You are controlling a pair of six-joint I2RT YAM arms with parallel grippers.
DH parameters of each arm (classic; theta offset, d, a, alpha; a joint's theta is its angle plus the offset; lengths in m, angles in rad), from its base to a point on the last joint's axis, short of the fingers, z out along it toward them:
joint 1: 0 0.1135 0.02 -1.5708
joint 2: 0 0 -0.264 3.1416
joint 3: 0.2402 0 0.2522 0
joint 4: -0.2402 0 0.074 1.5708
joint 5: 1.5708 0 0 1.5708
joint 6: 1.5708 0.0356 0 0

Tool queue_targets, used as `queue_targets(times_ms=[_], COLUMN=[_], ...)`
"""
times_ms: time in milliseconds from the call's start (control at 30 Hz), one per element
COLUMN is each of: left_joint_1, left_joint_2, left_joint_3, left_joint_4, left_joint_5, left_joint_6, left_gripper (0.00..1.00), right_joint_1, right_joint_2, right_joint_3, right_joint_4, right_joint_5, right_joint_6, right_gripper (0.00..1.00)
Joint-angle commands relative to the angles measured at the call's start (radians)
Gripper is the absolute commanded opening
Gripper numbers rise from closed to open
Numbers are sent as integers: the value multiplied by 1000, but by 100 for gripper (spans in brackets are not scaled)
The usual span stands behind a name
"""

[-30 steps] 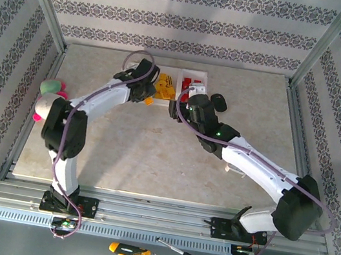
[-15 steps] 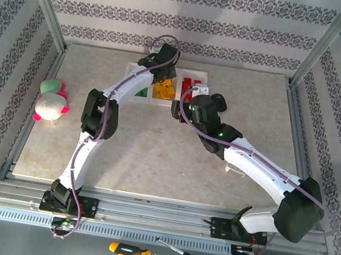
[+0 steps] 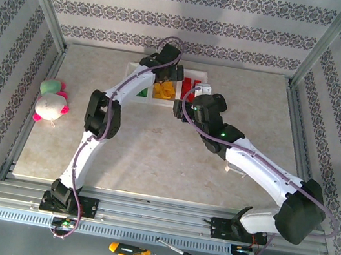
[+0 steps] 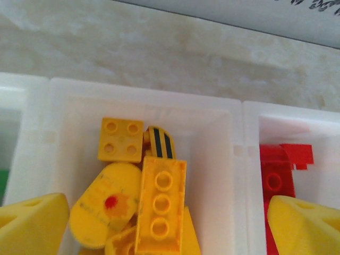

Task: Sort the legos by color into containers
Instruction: Place the lego in the container, then reset both arms

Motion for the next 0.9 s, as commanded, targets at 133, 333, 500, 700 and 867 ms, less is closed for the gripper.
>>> queue_targets(times_ms=[133, 333, 500, 700, 867], left_joint_1=[-23, -22, -22, 28, 130], left_joint_2=[-453, -792, -996, -1114, -1160], left_joint_3=[-532, -1064, -1366, -1577, -1709], left_joint_4=[360, 721, 847, 936, 1041], left_joint_5=[44, 53, -70, -156, -146], left_joint_6=[205, 289, 368, 557, 584], left_gripper=[99, 99, 99, 99, 99], right_joint_1=[-47, -115, -197, -336, -464], right_joint_2=[-69, -132, -193, -234, -219], right_joint_3=[-78, -157, -263, -453, -628], right_joint_4=[64, 108, 176, 368, 622], right_joint_5=[65, 88, 111, 113, 101], right_joint_6=[-68, -108, -140, -226, -329], right_gripper=[84, 90, 93, 95, 95])
